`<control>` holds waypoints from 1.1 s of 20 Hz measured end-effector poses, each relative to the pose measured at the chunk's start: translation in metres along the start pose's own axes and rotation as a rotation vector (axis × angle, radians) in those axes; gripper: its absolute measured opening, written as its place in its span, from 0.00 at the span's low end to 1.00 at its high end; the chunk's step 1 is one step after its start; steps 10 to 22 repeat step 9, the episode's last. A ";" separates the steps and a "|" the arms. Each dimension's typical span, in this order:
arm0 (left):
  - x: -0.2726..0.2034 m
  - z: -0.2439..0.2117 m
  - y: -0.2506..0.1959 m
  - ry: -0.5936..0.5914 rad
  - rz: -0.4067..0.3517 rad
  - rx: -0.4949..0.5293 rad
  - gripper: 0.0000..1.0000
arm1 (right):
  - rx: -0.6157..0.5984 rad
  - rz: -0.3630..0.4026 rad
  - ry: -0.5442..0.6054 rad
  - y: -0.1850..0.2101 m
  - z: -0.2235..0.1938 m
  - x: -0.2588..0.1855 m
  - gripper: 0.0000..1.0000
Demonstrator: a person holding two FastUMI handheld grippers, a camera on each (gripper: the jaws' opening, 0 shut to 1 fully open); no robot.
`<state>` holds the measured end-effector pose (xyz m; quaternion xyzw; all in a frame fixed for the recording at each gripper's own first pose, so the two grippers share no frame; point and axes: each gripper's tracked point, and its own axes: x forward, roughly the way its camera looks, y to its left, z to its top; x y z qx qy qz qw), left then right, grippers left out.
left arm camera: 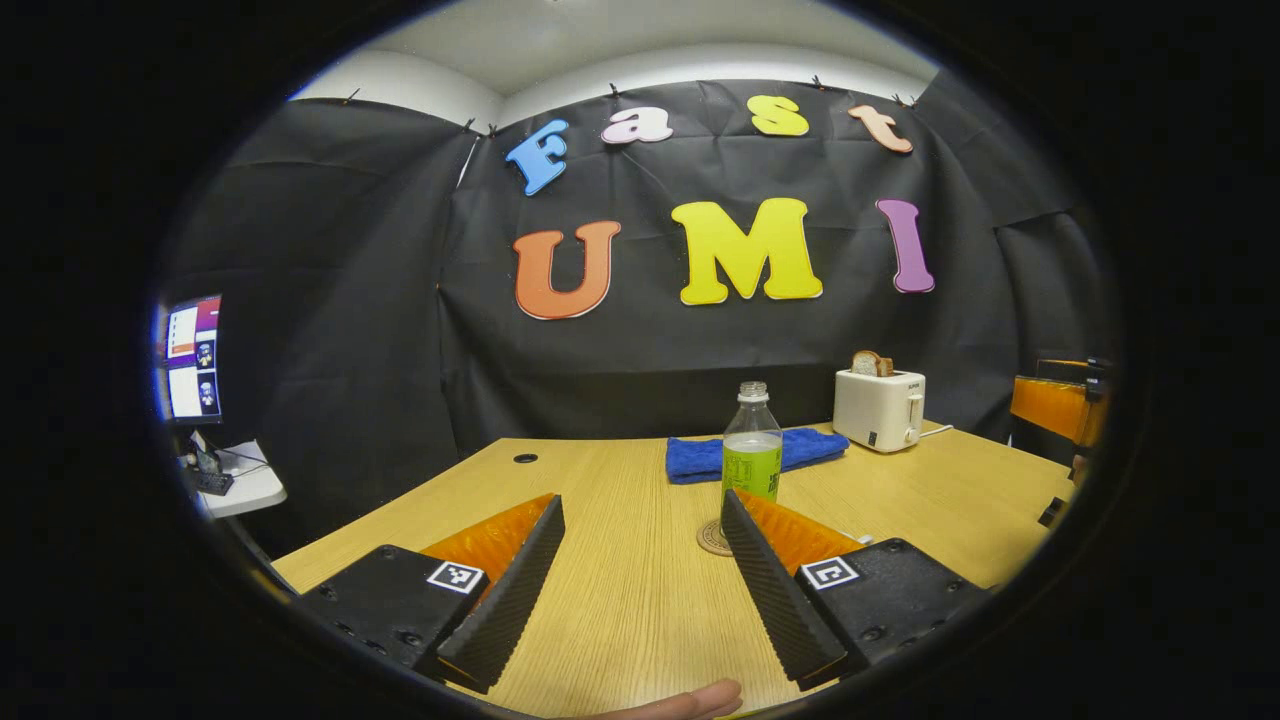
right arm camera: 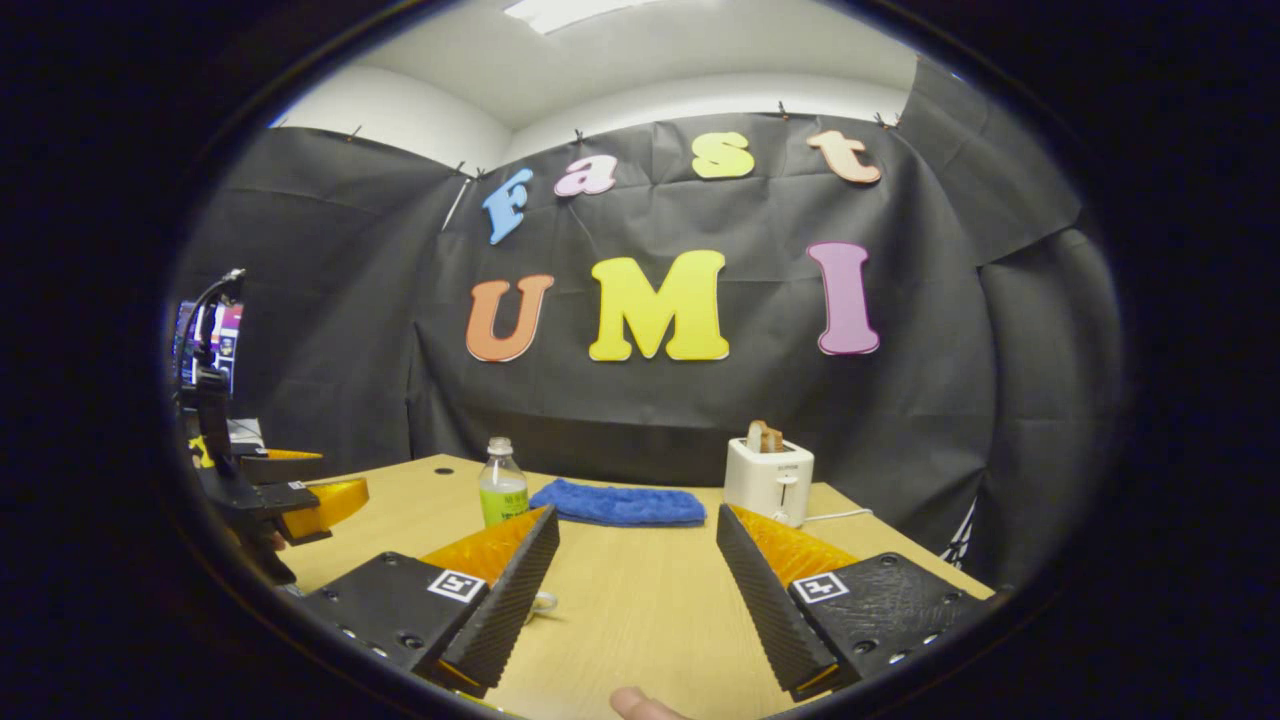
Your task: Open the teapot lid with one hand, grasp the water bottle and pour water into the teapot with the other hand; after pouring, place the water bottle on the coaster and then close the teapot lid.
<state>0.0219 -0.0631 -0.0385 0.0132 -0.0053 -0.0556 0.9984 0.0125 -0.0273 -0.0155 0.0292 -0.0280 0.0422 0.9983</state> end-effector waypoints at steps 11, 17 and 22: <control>0.000 -0.004 -0.006 0.006 -0.008 -0.021 0.99 | 0.002 -0.003 0.006 -0.003 -0.004 0.002 0.95; 0.000 -0.004 -0.006 0.006 -0.008 -0.021 0.99 | 0.002 -0.003 0.006 -0.003 -0.004 0.002 0.95; 0.000 -0.004 -0.006 0.006 -0.008 -0.021 0.99 | 0.002 -0.003 0.006 -0.003 -0.004 0.002 0.95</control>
